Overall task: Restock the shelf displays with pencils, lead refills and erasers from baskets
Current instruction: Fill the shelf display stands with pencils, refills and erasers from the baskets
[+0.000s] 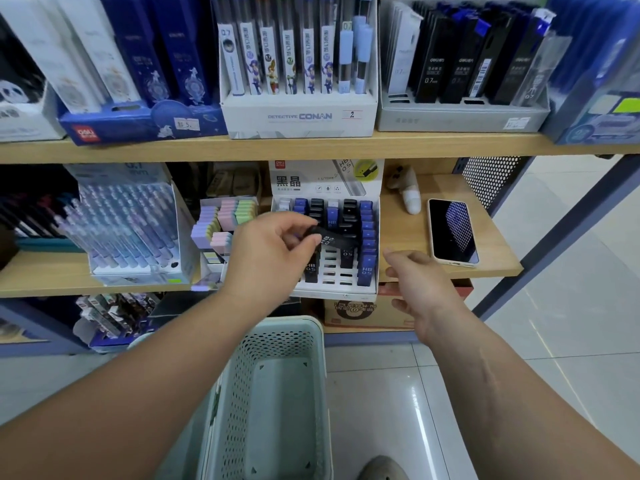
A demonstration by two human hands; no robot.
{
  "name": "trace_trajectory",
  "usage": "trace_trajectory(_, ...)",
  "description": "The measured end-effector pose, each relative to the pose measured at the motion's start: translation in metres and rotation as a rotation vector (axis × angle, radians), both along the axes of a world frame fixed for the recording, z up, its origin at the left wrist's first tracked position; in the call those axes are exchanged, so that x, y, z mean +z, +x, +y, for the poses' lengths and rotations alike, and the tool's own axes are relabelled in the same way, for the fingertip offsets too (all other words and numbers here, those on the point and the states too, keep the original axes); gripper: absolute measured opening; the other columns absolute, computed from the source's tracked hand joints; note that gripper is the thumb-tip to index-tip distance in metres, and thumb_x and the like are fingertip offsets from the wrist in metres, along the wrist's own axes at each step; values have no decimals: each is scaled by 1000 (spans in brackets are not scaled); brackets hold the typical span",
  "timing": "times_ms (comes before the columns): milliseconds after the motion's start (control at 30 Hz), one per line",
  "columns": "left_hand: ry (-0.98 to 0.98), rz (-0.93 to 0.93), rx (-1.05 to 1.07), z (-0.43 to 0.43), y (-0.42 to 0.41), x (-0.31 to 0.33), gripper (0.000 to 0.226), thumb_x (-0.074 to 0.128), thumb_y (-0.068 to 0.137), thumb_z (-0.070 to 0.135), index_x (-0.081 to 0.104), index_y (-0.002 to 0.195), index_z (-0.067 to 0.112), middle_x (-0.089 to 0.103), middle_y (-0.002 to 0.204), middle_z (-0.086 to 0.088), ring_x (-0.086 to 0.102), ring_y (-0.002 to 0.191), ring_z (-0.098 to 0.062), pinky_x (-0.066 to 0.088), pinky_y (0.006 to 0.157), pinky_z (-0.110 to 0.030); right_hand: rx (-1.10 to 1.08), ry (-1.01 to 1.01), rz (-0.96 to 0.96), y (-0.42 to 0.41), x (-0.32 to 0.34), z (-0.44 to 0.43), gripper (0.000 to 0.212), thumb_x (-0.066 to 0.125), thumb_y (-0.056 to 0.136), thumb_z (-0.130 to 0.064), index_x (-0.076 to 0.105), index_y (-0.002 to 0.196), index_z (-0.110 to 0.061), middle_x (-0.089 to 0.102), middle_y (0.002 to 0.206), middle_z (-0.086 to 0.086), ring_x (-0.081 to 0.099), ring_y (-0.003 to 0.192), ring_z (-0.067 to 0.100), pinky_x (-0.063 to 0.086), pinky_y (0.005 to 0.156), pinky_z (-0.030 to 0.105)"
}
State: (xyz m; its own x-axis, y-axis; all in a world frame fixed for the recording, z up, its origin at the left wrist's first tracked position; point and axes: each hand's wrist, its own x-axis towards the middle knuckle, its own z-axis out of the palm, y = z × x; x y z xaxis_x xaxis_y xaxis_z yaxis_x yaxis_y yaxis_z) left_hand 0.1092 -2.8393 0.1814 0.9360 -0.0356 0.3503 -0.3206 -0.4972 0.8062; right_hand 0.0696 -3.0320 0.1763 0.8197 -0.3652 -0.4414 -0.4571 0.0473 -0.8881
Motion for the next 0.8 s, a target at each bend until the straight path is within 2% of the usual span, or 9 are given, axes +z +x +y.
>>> trace_trajectory(67, 139, -55, -28, -2, 8, 4, 16, 78, 85, 16, 78, 100, 20, 59, 69, 20, 56, 62, 3, 46, 65, -10, 29, 0, 15, -1, 1, 2, 16, 59, 100, -32, 65, 102, -17, 66, 88, -4, 55, 77, 13, 44, 68, 31)
trace_trajectory(133, 270, -107, -83, -6, 15, 7, 17, 77, 86, 16, 79, 103, 17, 57, 69, 25, 54, 61, 7, 41, 67, -5, 52, 27, 19, -2, 2, 4, 15, 58, 101, -29, 67, 104, -17, 67, 85, -8, 56, 74, 8, 46, 68, 30)
trace_trajectory(167, 327, -134, -109, -9, 19, 7, 18, 76, 86, 17, 79, 104, 17, 63, 74, 20, 54, 64, 5, 44, 71, -9, 59, 34, 22, -2, 2, 4, 15, 57, 101, -28, 67, 106, -17, 66, 84, -9, 56, 73, 6, 47, 68, 30)
trace_trajectory(233, 414, -168, -150, -16, 26, 5, 20, 75, 88, 19, 78, 107, 18, 75, 92, 5, 62, 79, -5, 52, 82, -25, 64, 31, 28, -2, 1, 3, 15, 57, 102, -27, 67, 106, -16, 66, 85, -9, 55, 75, 6, 49, 72, 31)
trace_trajectory(300, 489, -159, -172, -22, 32, 4, 21, 73, 89, 21, 77, 110, 19, 76, 105, 1, 68, 95, -16, 54, 89, -35, 65, 13, 39, -1, -1, 2, 15, 56, 102, -26, 68, 105, -17, 65, 87, -7, 53, 75, 8, 50, 75, 33)
trace_trajectory(400, 592, -126, -188, -27, 38, 4, 23, 70, 91, 23, 76, 113, 21, 74, 112, 1, 67, 103, -21, 54, 90, -41, 68, -13, 54, 1, -6, -1, 14, 57, 100, -21, 69, 106, -16, 63, 85, -4, 51, 71, 11, 46, 75, 35)
trace_trajectory(633, 605, -95, -244, -27, 48, 1, 25, 67, 94, 23, 74, 118, 24, 72, 117, 2, 66, 108, -19, 53, 94, -39, 115, -25, 67, 2, -14, -5, 16, 57, 99, -13, 67, 111, -15, 66, 91, 4, 55, 83, 19, 41, 62, 28)
trace_trajectory(800, 610, -107, -285, -30, 51, 1, 25, 67, 94, 22, 74, 118, 24, 72, 118, 3, 65, 110, -18, 52, 96, -39, 144, -58, 75, 4, -20, -5, 20, 58, 98, -13, 65, 116, -19, 70, 102, 4, 63, 86, 17, 55, 67, 32)
